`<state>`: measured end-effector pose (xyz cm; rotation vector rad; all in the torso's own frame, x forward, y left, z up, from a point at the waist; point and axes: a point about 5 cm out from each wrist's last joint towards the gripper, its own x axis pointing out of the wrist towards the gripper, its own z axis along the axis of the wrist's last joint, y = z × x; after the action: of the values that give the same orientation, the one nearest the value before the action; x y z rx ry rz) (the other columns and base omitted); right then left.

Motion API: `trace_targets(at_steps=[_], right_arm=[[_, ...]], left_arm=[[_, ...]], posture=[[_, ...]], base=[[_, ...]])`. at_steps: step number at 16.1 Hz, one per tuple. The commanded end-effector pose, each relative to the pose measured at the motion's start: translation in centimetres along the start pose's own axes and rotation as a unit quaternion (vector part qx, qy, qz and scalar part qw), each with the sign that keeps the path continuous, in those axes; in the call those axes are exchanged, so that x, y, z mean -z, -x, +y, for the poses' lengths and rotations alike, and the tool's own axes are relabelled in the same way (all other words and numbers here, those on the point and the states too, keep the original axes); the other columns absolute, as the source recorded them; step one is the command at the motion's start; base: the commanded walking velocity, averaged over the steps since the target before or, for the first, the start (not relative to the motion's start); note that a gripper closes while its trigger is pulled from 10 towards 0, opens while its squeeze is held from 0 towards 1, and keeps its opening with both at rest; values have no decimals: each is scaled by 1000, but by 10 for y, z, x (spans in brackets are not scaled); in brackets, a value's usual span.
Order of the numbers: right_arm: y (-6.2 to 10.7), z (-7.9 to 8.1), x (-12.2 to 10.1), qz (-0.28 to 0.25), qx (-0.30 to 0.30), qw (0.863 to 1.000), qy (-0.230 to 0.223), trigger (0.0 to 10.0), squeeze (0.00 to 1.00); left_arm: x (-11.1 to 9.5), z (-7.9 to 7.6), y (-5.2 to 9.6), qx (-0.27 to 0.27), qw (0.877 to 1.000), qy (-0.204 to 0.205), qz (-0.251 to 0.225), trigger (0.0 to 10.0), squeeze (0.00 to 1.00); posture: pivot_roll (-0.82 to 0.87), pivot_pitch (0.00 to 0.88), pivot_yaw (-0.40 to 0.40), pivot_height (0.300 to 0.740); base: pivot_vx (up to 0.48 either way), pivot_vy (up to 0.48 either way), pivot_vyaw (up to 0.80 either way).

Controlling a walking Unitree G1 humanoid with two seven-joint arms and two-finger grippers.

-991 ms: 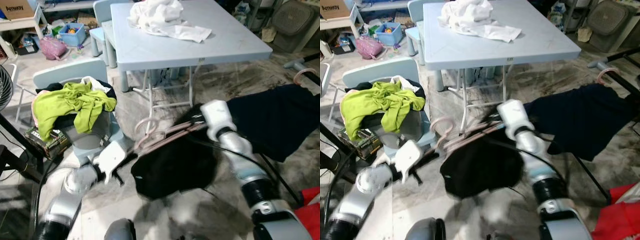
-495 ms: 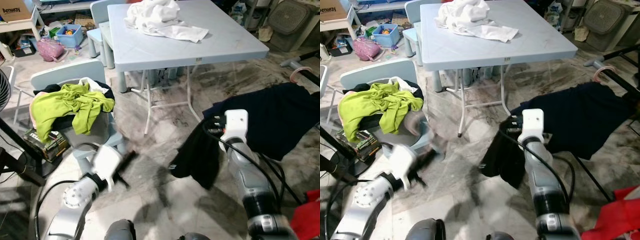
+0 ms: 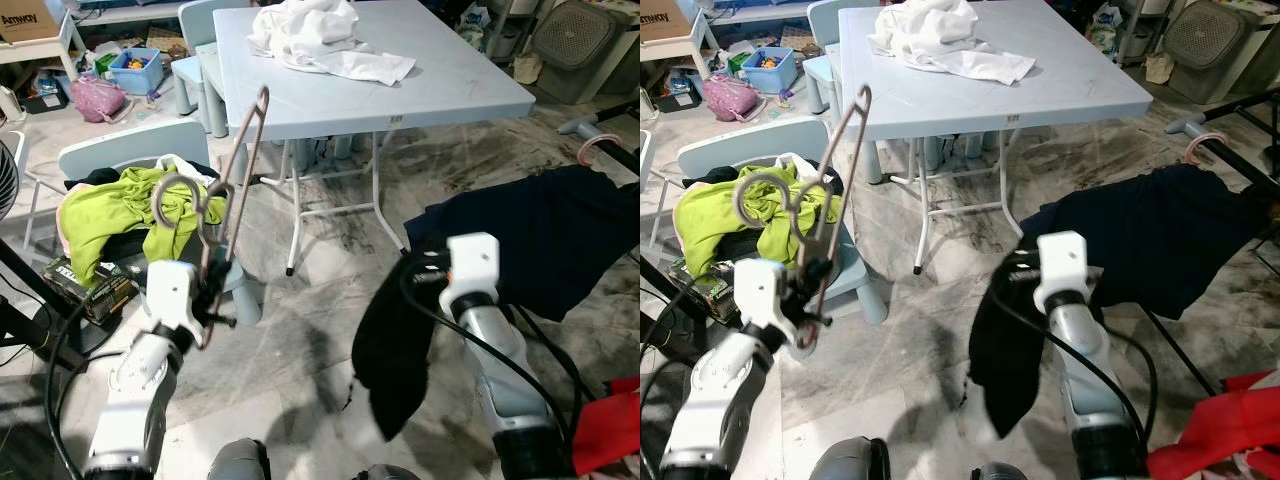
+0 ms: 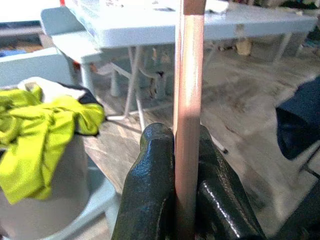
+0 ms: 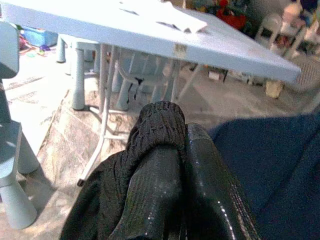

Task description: Hang hanger

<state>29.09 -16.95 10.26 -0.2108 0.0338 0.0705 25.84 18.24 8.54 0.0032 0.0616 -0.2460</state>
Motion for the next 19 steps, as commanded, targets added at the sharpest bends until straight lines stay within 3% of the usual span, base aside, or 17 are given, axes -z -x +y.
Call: trace_targets(at_steps=[1, 2, 3, 8, 9, 10, 11, 12, 15, 19], right_arm=[[-6, -1, -21, -42, -7, 999, 25, 10000, 0], [-5, 4, -21, -33, -53, 998, -17, 10000, 0], [-4, 3, -22, -31, -51, 997, -44, 10000, 0], [-9, -1, -21, -22, -21, 999, -28, 10000, 0], [-11, 2, -22, -22, -29, 999, -15, 10000, 0], [-11, 4, -21, -15, -30, 999, -32, 10000, 0], [-13, 3, -26, -31, 2, 999, -27, 10000, 0], [-14, 4, -29, -43, -2, 999, -4, 10000, 0], [-10, 10, -35, -57, -42, 997, 4, 10000, 0], [-15, 7, -37, -58, -33, 998, 6, 10000, 0]], left_arm=[[-2, 8, -1, -20, 1000, -13, -4, 10000, 0], [-4, 10, -1, -25, 999, -20, -4, 10000, 0], [-5, 13, -2, -28, 999, -23, -7, 10000, 0], [-8, 26, -7, -43, 999, -20, -13, 10000, 0], [-11, 26, -9, -42, 999, -18, -20, 10000, 0], [-12, 25, -11, -40, 999, -14, -25, 10000, 0], [-14, 23, -12, -36, 999, -11, -29, 10000, 0], [-14, 21, -13, -31, 999, -8, -30, 10000, 0], [-15, 17, -16, -26, 999, -7, -33, 10000, 0], [-15, 18, -17, -27, 999, -8, -33, 10000, 0]], posture=[[-20, 13, -25, 740], [-19, 12, -25, 740], [-19, 12, -25, 740], [-17, 8, -32, 740], [-21, 24, -30, 740], [-21, 22, -30, 740], [-24, 21, -29, 740], [-24, 21, -29, 740], [-28, 21, -30, 740], [-27, 14, -31, 740]], base=[[0, 0, 0], [0, 0, 0], [0, 0, 0], [48, 0, 0], [296, 0, 0], [296, 0, 0], [311, 0, 0], [315, 0, 0], [326, 0, 0], [398, 0, 0]])
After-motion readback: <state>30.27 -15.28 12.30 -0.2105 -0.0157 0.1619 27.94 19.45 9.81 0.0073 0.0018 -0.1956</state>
